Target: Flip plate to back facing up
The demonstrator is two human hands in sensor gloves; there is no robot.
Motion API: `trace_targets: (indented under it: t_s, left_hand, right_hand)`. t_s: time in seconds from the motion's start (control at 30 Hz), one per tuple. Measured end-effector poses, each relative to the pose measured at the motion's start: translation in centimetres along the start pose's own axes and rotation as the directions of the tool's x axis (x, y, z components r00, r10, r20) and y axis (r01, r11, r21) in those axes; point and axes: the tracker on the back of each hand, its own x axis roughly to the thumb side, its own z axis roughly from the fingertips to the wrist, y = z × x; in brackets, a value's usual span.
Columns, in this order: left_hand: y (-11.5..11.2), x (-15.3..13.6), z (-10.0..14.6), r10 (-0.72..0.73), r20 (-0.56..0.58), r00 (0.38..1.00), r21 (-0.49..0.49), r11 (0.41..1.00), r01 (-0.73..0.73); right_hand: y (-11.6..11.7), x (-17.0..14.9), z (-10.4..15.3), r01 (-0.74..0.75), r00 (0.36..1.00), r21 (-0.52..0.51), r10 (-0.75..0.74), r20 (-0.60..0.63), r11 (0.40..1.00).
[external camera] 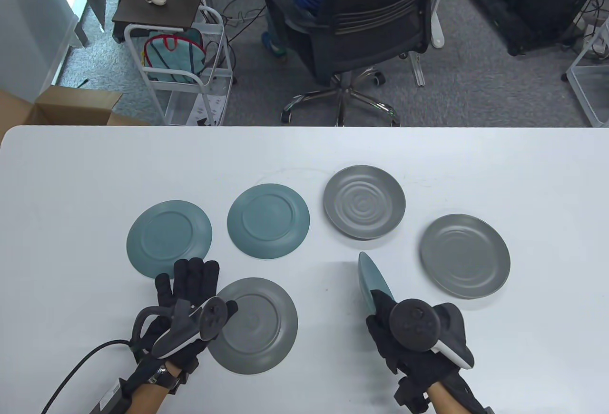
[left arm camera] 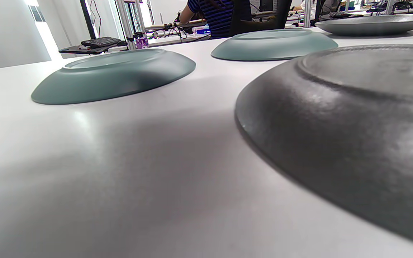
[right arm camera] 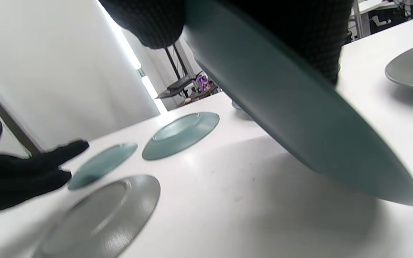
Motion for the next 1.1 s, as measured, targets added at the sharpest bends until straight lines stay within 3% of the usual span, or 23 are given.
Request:
trace_targets:
  t_s: [0.23, 0.47, 0.7, 1.1]
  left_hand:
    - [0.0, -0.1, 0.0, 0.0, -0.003, 1.0, -0.001, 1.0, 0.0]
    - [0.0, -0.2, 0.0, 0.002, -0.004, 1.0, 0.0, 1.0, -0.002]
    - [0.2, -0.4, 0.0, 0.007, -0.012, 1.0, 0.007, 1.0, -0.007]
    - [0.2, -0.7, -0.1, 0.006, -0.02, 1.0, 0.012, 1.0, -0.006]
  right_hand:
    - [-1.4, -3.5, 0.6, 0.318, 0.946, -0.121, -0.324, -0.031, 0.94]
    - [-0.9, -6.2, 0.6, 0.474, 0.866, -0.201, -0.495, -0.068, 0.857]
    - [0.2, -8.2, 0.4, 0.532, 0.812, -0.21, -0.565, -0.148, 0.82]
    - [2.5, -10.6, 0.3, 0.505, 0.786, -0.137, -0.52, -0.334, 0.852]
